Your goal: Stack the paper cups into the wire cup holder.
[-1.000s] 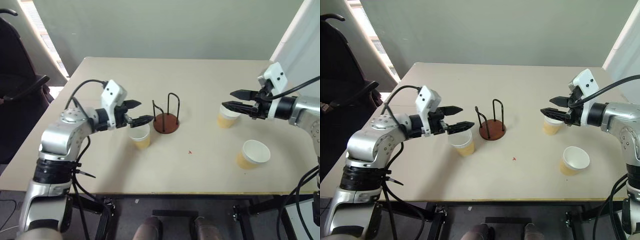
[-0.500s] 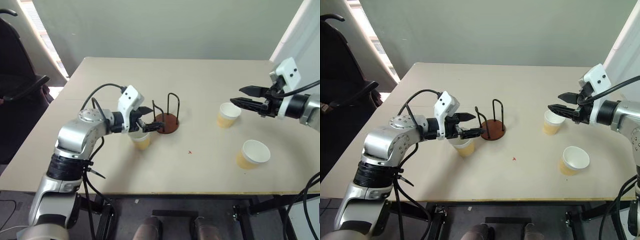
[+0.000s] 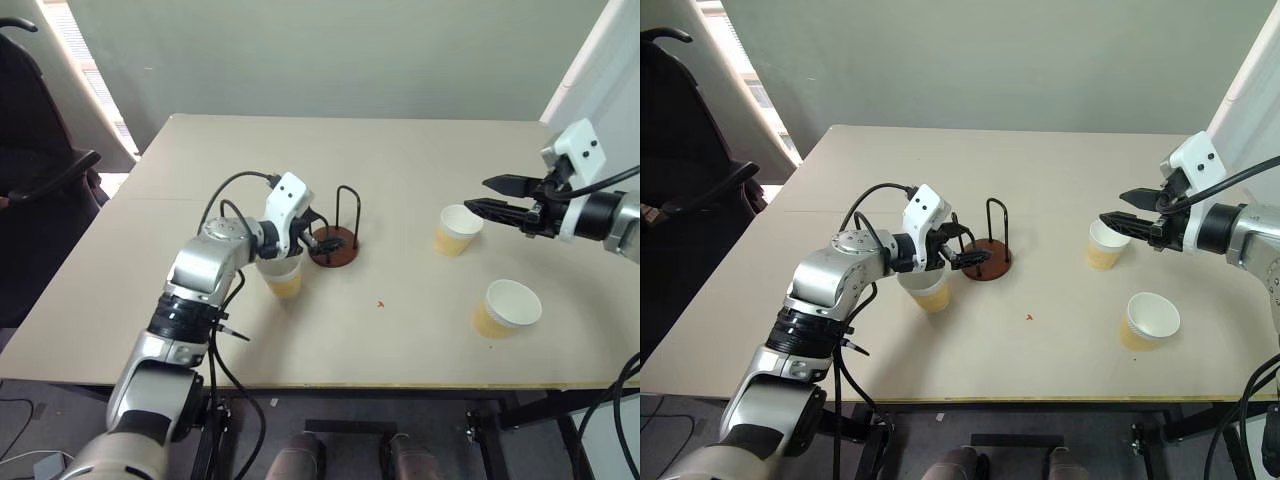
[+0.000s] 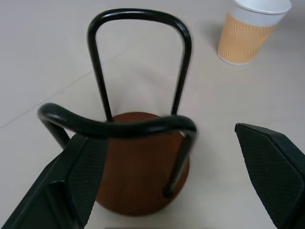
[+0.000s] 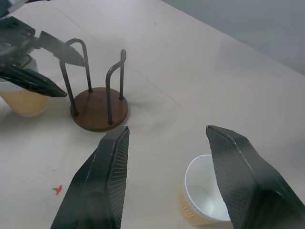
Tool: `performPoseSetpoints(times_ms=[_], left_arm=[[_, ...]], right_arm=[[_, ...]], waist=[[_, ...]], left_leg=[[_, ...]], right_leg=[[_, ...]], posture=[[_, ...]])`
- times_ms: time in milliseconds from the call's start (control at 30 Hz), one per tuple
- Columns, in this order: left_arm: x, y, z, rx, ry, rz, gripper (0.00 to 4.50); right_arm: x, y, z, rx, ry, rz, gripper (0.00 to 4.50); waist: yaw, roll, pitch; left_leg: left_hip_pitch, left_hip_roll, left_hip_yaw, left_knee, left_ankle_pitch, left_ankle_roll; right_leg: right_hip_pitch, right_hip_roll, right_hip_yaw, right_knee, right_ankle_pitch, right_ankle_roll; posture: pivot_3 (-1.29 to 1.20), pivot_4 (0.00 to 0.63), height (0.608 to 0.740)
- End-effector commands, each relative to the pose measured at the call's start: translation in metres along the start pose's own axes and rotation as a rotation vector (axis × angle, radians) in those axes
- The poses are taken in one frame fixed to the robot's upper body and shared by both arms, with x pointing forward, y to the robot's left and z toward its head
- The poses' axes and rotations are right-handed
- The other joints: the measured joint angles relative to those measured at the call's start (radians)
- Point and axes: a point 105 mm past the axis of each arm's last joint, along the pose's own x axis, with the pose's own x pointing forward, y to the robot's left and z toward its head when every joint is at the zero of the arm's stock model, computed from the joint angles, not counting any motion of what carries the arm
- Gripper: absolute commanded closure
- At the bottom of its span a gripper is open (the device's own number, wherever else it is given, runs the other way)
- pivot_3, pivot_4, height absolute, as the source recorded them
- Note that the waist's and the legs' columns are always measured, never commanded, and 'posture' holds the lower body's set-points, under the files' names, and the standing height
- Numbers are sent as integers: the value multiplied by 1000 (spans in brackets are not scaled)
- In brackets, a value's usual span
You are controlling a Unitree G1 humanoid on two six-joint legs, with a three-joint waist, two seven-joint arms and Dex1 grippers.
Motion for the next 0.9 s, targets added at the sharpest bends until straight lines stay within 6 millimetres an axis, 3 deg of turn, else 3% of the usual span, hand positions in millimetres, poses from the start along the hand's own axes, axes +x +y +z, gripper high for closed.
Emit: performPoseSetpoints(times_ms=[33, 267, 400, 700, 900], left_arm=[[3, 3, 11, 37, -35, 19, 0], [15, -10, 8, 15, -43, -33, 0], [19, -11, 10, 18, -49, -32, 910], [16, -12, 17, 52, -64, -36, 4343], [9, -11, 21, 66, -88, -28, 4428]], right_arm=[[-9, -2, 15, -52, -40, -34, 1881], [-8, -1, 14, -52, -41, -33, 1881], [-8, -1, 12, -54, -36, -32, 1845], [-8, -1, 11, -50, -40, -35, 1845], [-8, -1, 11, -46, -42, -35, 1845]], waist=[[0, 0, 0], [1, 0, 0], [1, 0, 0], [1, 0, 0], [1, -1, 1]], left_leg=[[0, 0, 0, 0, 0, 0], [-1, 0, 0, 0, 0, 1], [-1, 0, 0, 0, 0, 1], [-1, 0, 1, 1, 1, 1], [-1, 0, 1, 1, 1, 2]], right_leg=[[0, 0, 0, 0, 0, 0], [0, 0, 0, -1, 0, 1], [0, 0, 0, -1, 0, 1], [0, 0, 0, -1, 0, 2], [0, 0, 0, -1, 0, 2]], posture=[[0, 150, 740], [0, 150, 740], [0, 150, 740], [0, 150, 740], [0, 150, 740]])
